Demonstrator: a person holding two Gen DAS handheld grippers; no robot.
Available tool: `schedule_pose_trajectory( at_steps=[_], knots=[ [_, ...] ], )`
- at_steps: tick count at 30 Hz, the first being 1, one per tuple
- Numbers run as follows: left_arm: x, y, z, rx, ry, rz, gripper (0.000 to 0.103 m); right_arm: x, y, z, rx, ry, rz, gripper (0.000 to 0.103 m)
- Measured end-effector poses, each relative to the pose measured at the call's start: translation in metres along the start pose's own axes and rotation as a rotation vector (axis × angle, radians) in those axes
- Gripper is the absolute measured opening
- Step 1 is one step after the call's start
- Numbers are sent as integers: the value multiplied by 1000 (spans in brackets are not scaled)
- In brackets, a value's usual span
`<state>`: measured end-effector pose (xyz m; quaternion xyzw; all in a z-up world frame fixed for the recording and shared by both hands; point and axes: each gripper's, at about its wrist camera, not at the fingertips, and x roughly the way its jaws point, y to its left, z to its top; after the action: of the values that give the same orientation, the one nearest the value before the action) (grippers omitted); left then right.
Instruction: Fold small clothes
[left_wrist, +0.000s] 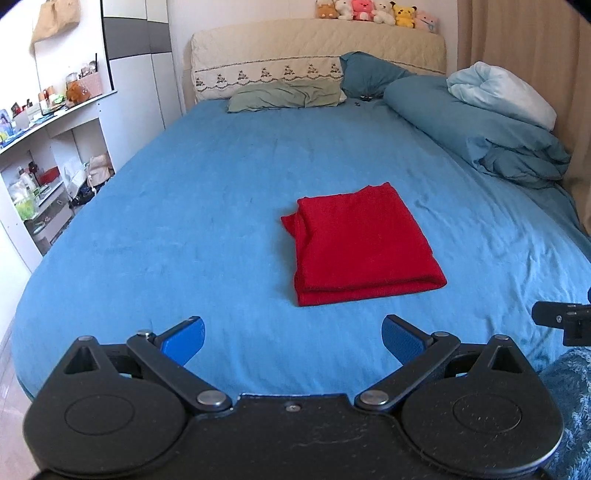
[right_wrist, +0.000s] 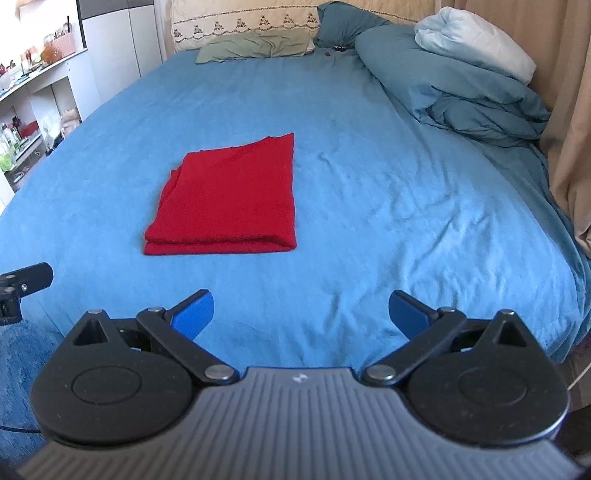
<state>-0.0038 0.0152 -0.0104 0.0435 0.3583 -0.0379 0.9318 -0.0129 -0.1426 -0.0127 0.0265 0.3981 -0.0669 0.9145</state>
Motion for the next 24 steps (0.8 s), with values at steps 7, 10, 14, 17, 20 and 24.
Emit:
schedule_pose_trajectory(
  at_steps=[7,10,14,17,20,24],
  knots=[
    [-2,2,1,-4,-5,0,103,1,-3,0,11,9,-3,103],
    [-2,1,0,-5,-1,-2,103,1,-4,0,10,10,-2,103],
    [-3,3,1,-6,-4,-1,103,0,-6,0,11,11,-2,103],
    [-3,4,1,-8,-7,-3,103,0,-6,0,12,9,-3,103],
    [-4,5,1,-8,-7,-4,103,-1,-6,0,14,8,-4,103],
    [-5,6,1,-12,-10,-5,103,-2,-6,-1,14,7,-8,103]
  ],
)
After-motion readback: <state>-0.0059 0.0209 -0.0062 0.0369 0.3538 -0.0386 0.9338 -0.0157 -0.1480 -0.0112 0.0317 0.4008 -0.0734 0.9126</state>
